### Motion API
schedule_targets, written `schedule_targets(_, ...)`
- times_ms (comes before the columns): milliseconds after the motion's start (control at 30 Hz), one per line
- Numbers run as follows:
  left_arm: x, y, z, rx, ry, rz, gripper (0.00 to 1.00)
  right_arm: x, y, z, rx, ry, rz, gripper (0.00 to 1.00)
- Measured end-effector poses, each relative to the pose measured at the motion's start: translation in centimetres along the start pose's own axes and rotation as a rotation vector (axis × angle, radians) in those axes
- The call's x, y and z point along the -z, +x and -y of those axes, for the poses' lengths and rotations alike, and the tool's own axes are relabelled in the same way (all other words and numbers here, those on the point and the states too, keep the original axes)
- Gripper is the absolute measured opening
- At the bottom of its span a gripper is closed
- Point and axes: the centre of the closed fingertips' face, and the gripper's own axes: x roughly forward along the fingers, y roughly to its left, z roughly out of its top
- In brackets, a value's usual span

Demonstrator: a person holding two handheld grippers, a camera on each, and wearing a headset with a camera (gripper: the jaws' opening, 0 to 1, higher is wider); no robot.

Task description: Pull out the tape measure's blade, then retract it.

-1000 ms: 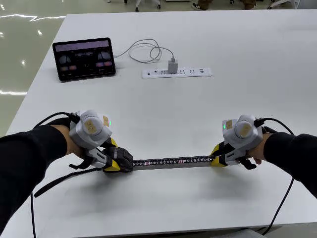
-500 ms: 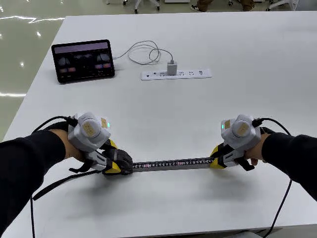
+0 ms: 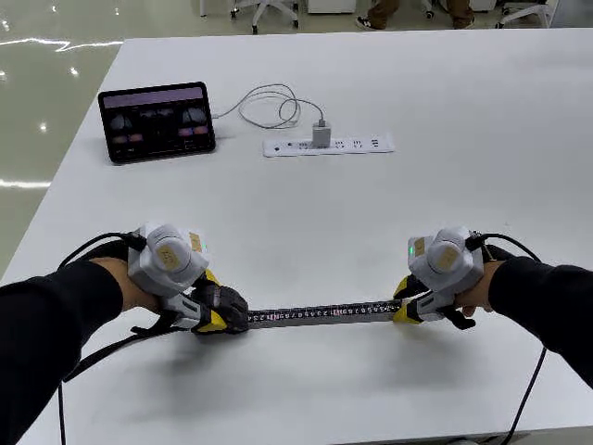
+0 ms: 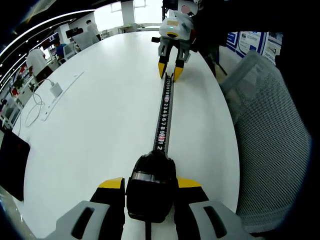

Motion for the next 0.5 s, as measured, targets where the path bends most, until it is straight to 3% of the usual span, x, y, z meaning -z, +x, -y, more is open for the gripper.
schedule_targets(100,0.4,-0.1,-0.4,-0.021,-0.03,0.009,0.36,0.2,-0.2,0.0,0.018,0.012,0.001,0.2)
schedule_targets(167,0.8,-0.3,-1.0,-0.06,-0.082,0.015,0.41,0.0,-0.4,-0.2,0.032,0.026,0.018,0.22)
schedule_targets(233,0.9,-0.4,-1.3,-0.083,-0.153,0.048,0.44,-0.3,-0.6,-0.7,0.025,0.063,0.054,0.27)
schedule_targets(300,1.1,-0.6,-1.4,-0.105,-0.258,0.078,0.47,0.0,-0.8,-0.9,0.034,0.083,0.053,0.34)
schedule_targets(500,2.0,-1.6,-2.2,-0.196,-0.395,0.141,0.63,0.1,-1.7,-1.2,0.092,0.121,0.104,0.38)
